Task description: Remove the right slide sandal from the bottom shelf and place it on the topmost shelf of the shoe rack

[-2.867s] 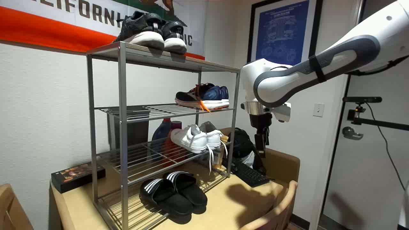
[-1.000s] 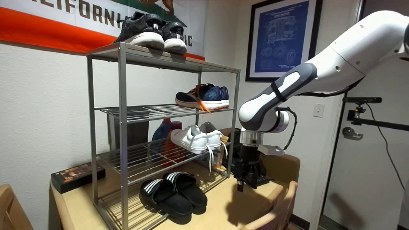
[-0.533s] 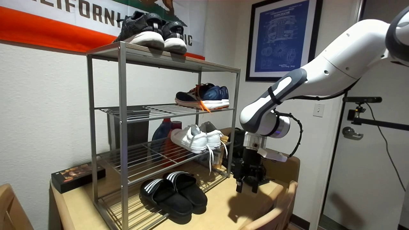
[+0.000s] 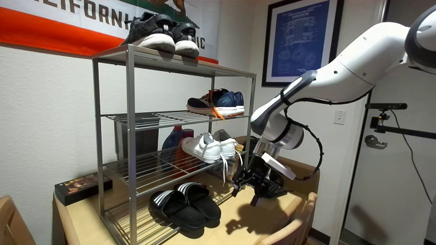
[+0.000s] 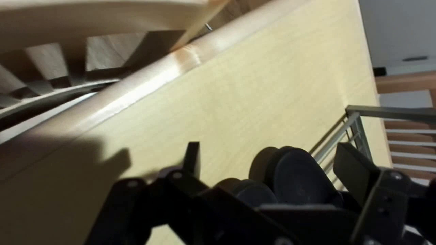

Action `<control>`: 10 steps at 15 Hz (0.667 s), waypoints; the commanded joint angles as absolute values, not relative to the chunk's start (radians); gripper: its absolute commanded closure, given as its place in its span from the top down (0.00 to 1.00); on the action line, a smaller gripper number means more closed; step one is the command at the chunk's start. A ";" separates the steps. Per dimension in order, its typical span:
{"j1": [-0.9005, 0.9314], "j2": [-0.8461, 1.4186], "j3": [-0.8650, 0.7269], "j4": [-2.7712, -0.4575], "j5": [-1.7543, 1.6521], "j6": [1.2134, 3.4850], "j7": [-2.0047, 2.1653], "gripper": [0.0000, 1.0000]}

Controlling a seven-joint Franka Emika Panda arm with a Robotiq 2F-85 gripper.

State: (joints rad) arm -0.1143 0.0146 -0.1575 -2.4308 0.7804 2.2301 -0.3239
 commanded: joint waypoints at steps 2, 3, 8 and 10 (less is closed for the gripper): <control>-0.118 0.093 -0.132 -2.398 1.014 2.343 -0.350 1.00; -0.119 0.108 -0.129 -2.394 1.054 2.384 -0.354 1.00; -0.112 0.179 -0.114 -2.367 1.161 2.537 -0.358 1.00; -0.107 0.201 -0.102 -2.358 1.172 2.583 -0.351 1.00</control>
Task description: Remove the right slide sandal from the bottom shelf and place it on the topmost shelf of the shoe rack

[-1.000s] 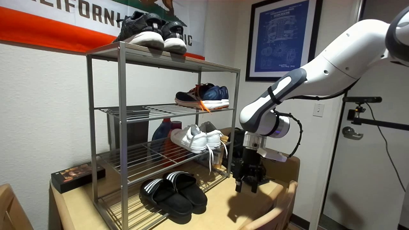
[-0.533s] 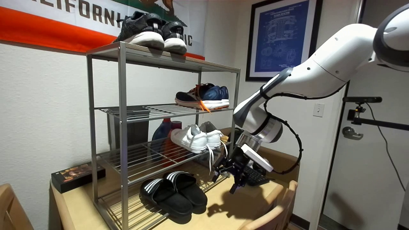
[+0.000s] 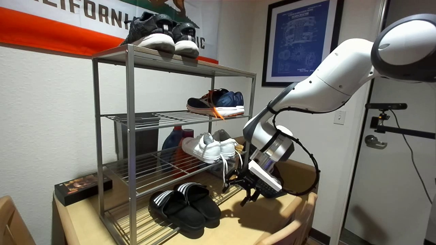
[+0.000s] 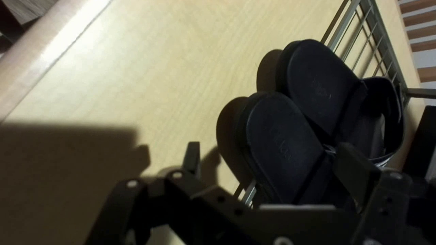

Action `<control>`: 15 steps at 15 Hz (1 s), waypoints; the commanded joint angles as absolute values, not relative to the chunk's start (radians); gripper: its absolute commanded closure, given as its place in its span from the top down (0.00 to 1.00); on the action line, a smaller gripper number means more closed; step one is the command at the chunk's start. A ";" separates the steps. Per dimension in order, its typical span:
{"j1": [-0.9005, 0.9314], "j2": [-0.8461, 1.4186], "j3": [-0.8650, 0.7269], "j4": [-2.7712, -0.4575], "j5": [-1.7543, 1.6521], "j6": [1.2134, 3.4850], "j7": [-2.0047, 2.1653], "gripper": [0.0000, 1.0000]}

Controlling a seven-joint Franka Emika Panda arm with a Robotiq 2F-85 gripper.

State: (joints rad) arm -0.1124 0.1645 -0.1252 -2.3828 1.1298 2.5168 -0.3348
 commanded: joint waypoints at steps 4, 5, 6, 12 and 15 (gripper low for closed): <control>-0.082 0.253 -0.088 -2.346 1.133 2.673 -0.327 1.00; -0.075 0.267 -0.085 -2.342 1.127 2.694 -0.324 1.00; -0.067 0.282 -0.083 -2.336 1.123 2.714 -0.322 1.00; -0.058 0.332 -0.077 -2.285 1.150 2.701 -0.348 1.00; -0.071 0.344 -0.071 -2.249 1.180 2.672 -0.363 1.00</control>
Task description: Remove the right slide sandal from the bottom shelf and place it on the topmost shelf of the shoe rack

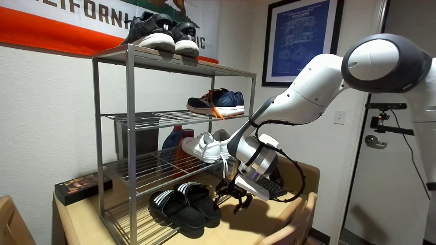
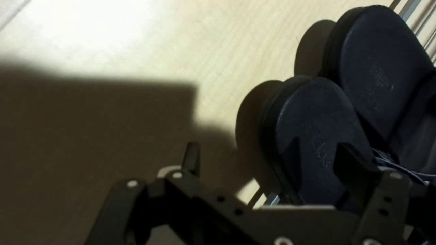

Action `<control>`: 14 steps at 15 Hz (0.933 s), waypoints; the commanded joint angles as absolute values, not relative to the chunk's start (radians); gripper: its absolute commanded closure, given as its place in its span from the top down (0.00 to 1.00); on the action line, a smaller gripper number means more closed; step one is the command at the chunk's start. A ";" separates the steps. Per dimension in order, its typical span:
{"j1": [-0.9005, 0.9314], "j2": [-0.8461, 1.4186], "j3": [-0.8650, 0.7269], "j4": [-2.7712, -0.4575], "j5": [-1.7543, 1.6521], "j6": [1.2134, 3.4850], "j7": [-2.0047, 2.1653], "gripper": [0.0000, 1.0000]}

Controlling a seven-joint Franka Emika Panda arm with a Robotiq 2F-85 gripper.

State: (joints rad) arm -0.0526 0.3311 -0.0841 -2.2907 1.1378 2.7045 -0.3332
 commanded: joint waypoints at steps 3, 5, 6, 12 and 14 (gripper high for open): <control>-0.073 0.371 -0.073 -2.214 1.169 2.624 -0.357 1.00; -0.058 0.354 -0.084 -2.239 1.141 2.640 -0.334 1.00; -0.059 0.361 -0.084 -2.235 1.135 2.621 -0.334 1.00; -0.067 0.415 -0.046 -2.179 1.286 2.640 -0.377 1.00; -0.063 0.436 -0.032 -2.156 1.353 2.654 -0.406 1.00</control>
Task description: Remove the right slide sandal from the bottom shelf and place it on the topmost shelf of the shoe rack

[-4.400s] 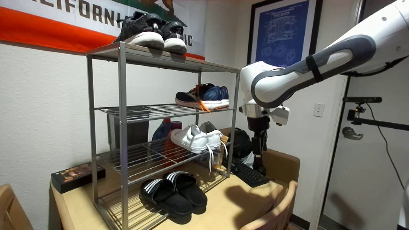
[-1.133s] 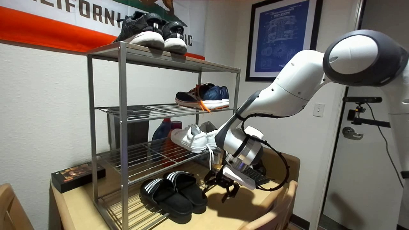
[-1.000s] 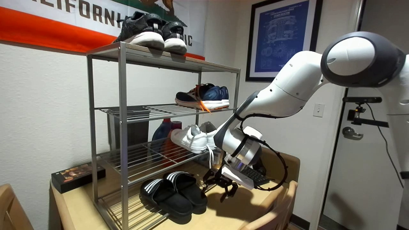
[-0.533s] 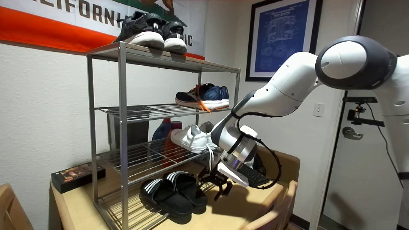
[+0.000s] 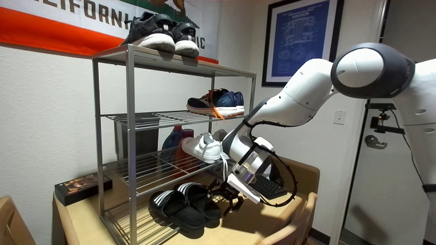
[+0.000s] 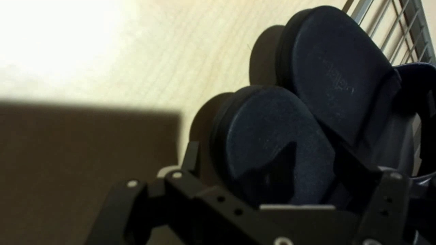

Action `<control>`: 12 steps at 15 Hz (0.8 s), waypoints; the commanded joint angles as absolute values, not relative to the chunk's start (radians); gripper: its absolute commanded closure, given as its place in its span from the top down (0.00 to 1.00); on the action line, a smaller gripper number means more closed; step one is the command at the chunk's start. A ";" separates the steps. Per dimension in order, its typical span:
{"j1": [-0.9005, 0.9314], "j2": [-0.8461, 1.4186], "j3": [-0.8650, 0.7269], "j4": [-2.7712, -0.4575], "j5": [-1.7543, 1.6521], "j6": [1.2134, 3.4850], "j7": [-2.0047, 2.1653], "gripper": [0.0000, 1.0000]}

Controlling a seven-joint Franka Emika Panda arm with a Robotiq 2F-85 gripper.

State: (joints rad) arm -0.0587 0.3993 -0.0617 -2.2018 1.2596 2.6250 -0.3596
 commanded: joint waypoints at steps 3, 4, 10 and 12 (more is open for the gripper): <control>-0.060 0.457 -0.025 -2.137 1.406 2.655 -0.428 1.00; -0.060 0.461 -0.024 -2.135 1.418 2.656 -0.431 1.00; -0.059 0.464 -0.032 -2.138 1.454 2.658 -0.460 0.72; -0.059 0.459 -0.033 -2.141 1.458 2.664 -0.471 0.58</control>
